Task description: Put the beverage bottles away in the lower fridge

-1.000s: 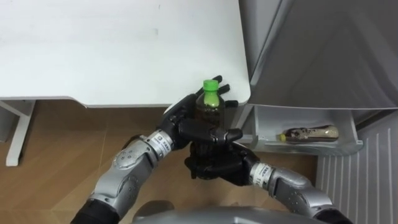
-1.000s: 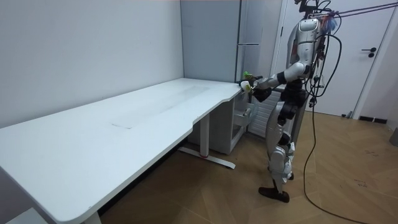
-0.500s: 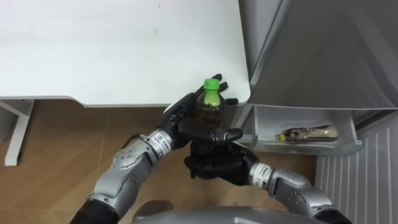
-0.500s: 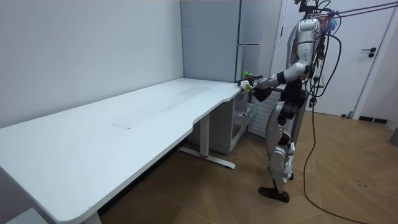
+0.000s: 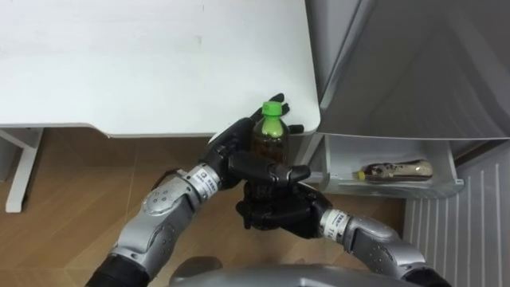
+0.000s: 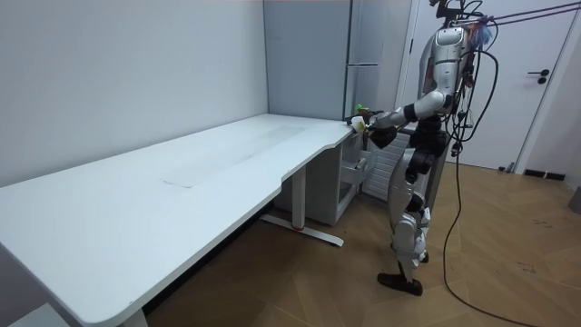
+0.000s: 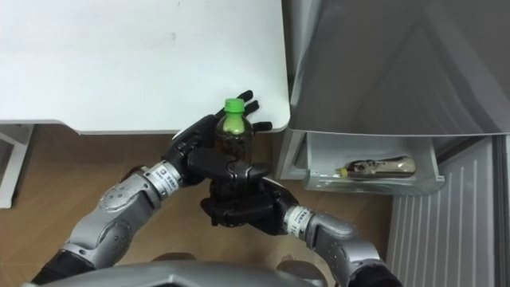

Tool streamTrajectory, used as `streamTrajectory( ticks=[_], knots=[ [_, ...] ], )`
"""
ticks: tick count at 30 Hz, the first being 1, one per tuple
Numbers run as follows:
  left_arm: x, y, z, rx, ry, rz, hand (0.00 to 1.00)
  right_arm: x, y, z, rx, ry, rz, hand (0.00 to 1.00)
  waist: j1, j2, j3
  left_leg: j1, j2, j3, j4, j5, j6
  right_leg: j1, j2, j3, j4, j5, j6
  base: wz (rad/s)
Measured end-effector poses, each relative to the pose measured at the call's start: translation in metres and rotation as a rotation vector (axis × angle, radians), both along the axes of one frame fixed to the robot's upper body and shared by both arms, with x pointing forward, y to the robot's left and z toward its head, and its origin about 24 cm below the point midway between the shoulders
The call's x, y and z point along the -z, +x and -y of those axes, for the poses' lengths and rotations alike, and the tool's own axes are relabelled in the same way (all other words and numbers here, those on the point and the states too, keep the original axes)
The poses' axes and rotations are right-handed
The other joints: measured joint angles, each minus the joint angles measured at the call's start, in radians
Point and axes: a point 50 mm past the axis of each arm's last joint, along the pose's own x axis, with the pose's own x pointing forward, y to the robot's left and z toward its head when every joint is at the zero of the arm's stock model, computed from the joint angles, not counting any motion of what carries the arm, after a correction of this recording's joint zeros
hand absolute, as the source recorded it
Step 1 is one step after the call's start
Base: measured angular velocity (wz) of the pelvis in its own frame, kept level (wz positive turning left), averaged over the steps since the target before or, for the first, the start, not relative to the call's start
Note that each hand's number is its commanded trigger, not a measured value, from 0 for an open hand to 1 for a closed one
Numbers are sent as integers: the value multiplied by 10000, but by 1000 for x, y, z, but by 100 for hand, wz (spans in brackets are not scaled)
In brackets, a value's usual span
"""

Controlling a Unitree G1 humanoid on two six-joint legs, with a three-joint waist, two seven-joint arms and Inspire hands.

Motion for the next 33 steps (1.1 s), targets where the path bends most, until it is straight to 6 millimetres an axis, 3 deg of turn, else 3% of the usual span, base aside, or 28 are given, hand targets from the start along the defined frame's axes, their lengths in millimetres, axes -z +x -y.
streamTrajectory(
  ticks=[10, 17, 23, 28, 30, 33],
  knots=[
    [-10, 3, -5, 257, 825, 578, 0, 0, 0, 1, -53, 205, 8, 100, 16, 150, 78, -201, 65, -17, 190, -8, -9, -142, 54, 7, 14, 82, -47, 0],
    [-18, 5, -7, 644, 1750, 1098, 0, 3, -3, 6, -58, 142, -165, 100, 49, 188, 74, -290, 157, -36, 338, -37, -55, -156, 151, 6, -19, 153, -95, 0],
    [-28, 8, -9, 899, 2551, 1700, 0, 6, -7, 15, -75, -151, -326, 100, 87, 355, 34, -293, 179, -34, 342, -38, -64, -162, 170, 18, -7, 166, -116, 0],
    [-117, 26, -19, -1640, 108, 6026, 0, 12, -13, 17, -468, -665, -480, 100, 146, 346, -59, 135, 110, 52, -30, 21, -58, 136, 109, 31, -87, 155, -93, -4],
    [-125, 25, -22, -2134, -528, 6361, 0, 12, -14, 15, -709, -836, -428, 100, 163, 287, -79, 516, 65, 88, -342, 89, -75, 435, 91, 44, -204, 119, -47, -3],
    [-122, 23, -23, -2348, -603, 6150, 0, 11, -12, 16, -720, -912, -312, 100, 251, 208, -151, 754, 33, 76, -538, 144, -95, 548, 86, 40, -331, 67, -34, 1]
  ],
)
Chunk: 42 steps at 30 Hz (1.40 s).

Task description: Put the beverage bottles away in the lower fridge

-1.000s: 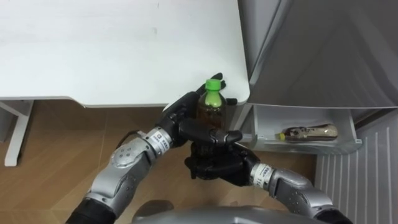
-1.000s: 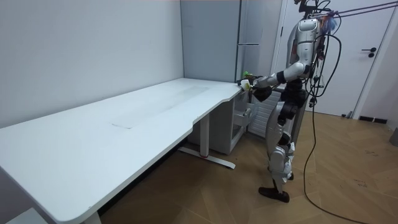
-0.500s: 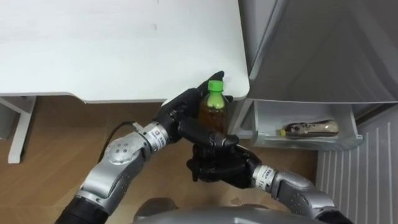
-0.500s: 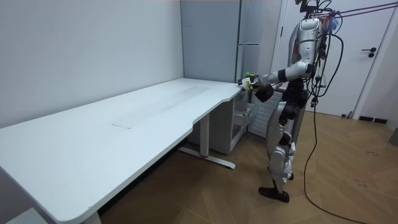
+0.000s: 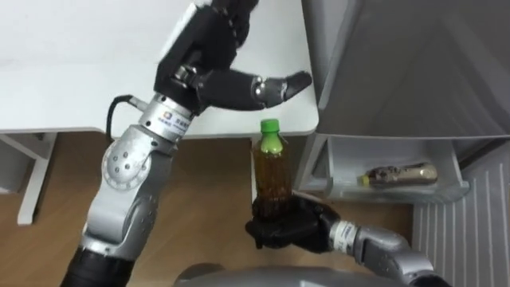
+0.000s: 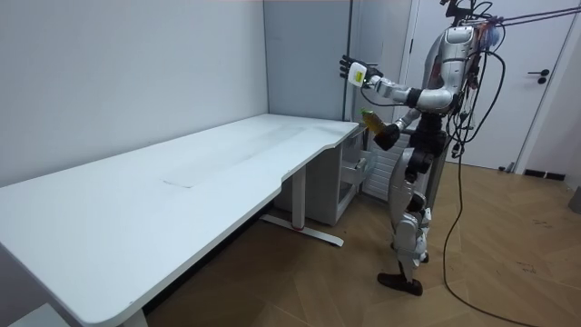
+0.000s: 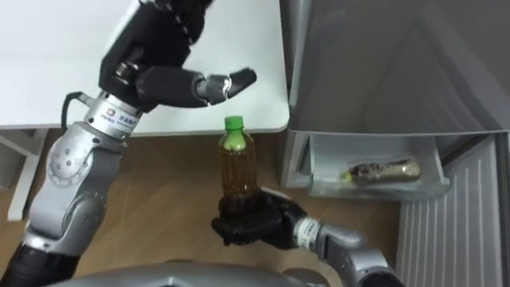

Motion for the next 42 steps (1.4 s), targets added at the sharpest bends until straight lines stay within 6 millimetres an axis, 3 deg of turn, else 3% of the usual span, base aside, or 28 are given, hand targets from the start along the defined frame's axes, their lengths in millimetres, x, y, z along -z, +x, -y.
streamTrajectory(
  ticks=[4, 8, 12, 18, 23, 35, 42],
  knots=[
    [0, 1, -8, -575, 73, -30, 0, -4, 3, -1, -27, 67, 270, 100, 155, -152, -15, -25, -2, -47, 27, 36, -17, 28, 5, -22, 0, 1, -8, 0],
    [-5, 6, -17, -1498, 581, 241, 0, -6, 5, 1, 180, 101, 457, 100, 285, -141, 5, -39, -13, -90, 41, 34, -16, 53, -5, -80, -4, 6, -10, 4],
    [-19, 5, -23, -2396, 924, 1022, 0, -6, 6, 8, 241, -106, 601, 100, 336, 75, 139, -47, -24, -280, 51, 31, -20, 140, -5, -243, -28, 6, -10, 12],
    [-40, -2, -27, -3279, 1077, 2597, 0, -2, -6, 17, 467, -279, 331, 100, 477, 300, 61, -105, -35, -369, 63, 43, -34, 220, 3, -358, -194, 8, -17, 5],
    [-41, -4, -33, -4229, 1591, 2841, 0, -1, -9, 20, 534, -329, 285, 100, 601, 138, 72, -31, -45, -380, 32, 48, -37, 290, -1, -354, -206, 5, -12, 0],
    [-49, -18, -96, -9011, 1977, 3527, 0, 1, -21, 31, 1334, -338, 113, 100, 1256, 90, 34, 167, -79, -614, 44, 47, -42, 624, 8, -596, -378, 6, -15, 5],
    [-16, -35, -135, -11640, 2340, 1940, 0, 4, -28, 31, 1615, -459, -131, 100, 1504, 103, 16, 237, -89, -689, 15, 54, -55, 764, 18, -642, -499, 5, -17, 4]
  ],
)
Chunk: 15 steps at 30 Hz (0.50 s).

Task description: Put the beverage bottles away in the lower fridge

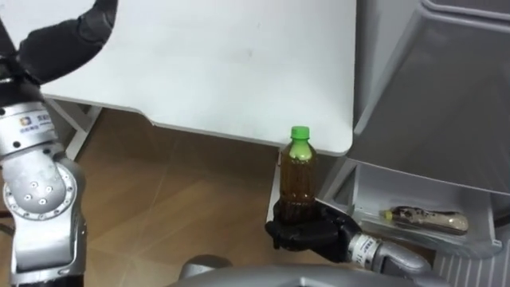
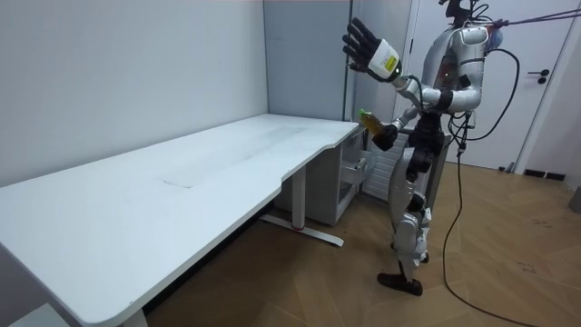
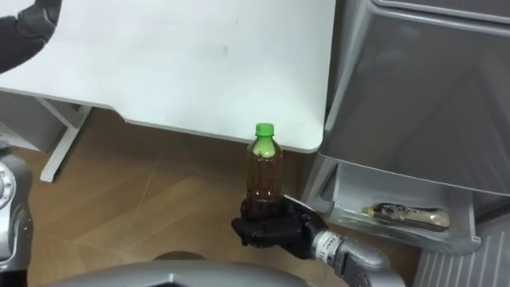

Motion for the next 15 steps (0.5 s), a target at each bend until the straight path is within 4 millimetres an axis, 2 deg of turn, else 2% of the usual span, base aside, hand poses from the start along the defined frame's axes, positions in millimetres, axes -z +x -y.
streamTrajectory(
  ticks=[6, 8, 11, 15],
  knots=[
    [34, -9, -22, -1799, -703, -1118, 0, 0, -2, 2, 354, -290, 3, 100, 304, -49, -108, -46, -29, -34, -6, -1, 0, -40, -5, 10, -30, 0, 0, 1],
    [47, -17, -28, -2315, -1258, -1570, 0, 1, -3, 3, 460, -403, -90, 100, 349, -51, -113, -35, -29, -15, -22, -2, -1, -38, -5, 27, -36, 0, 0, -2],
    [77, -30, -36, -3017, -2978, -2408, 0, 3, -8, 2, 573, -537, -357, 100, 504, -27, -107, 115, -26, 24, -127, -2, 0, 33, -5, 44, -35, 0, 1, -3],
    [130, -57, -43, -4257, -5726, -4002, 0, 5, -8, -3, 753, -617, -610, 100, 560, -53, -105, 128, -34, 51, -288, 24, -5, -36, -21, 66, -42, -1, 1, -2]
  ],
)
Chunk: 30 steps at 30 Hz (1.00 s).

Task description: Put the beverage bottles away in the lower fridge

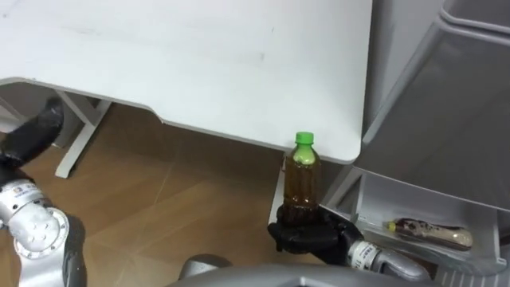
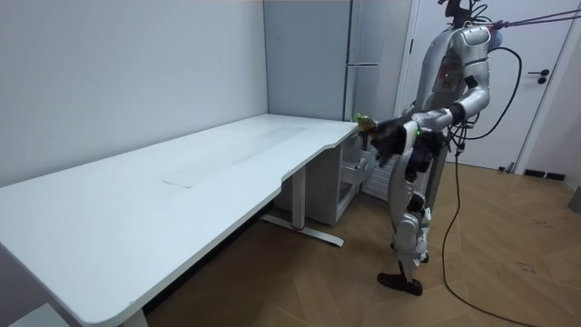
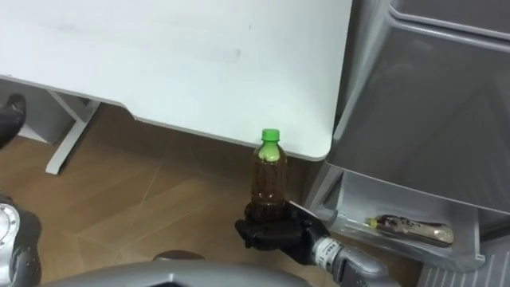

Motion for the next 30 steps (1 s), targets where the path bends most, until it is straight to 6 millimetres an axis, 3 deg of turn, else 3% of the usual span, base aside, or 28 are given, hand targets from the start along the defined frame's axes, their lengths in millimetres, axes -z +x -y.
streamTrajectory(
  ticks=[7, 13, 18, 26, 30],
  knots=[
    [68, -47, 20, -1272, -4107, -2101, 0, 0, 6, -7, 505, 193, -250, 100, 22, -120, 31, 5, -2, 5, -30, 1, 0, -13, -2, -15, -7, -1, 2, 0],
    [97, -82, 29, -1894, -5374, -3680, 0, -1, 14, -9, 433, 87, -294, 100, -61, -224, 72, 94, 21, 200, -225, -2, -1, -24, 12, 181, -8, -4, 7, -10],
    [112, -100, 41, -1715, -6346, -4828, 0, -2, 21, -17, -128, 132, -470, 100, -76, -329, 98, 91, 18, 210, -182, -2, -1, -34, 13, 214, -34, -4, 6, 0],
    [133, -135, 52, 131, -6788, -7587, 0, -3, 25, -21, -312, 336, -462, 100, -241, -324, 88, -123, 22, 217, -92, -3, -3, -160, 23, 184, -71, 9, -4, 1],
    [137, -137, 63, 3553, -5531, -9705, 0, -4, 27, -21, -363, 354, -408, 100, -598, -290, 95, -230, 19, 147, -58, -4, -2, -170, 20, 130, 10, 10, -4, 6]
  ],
)
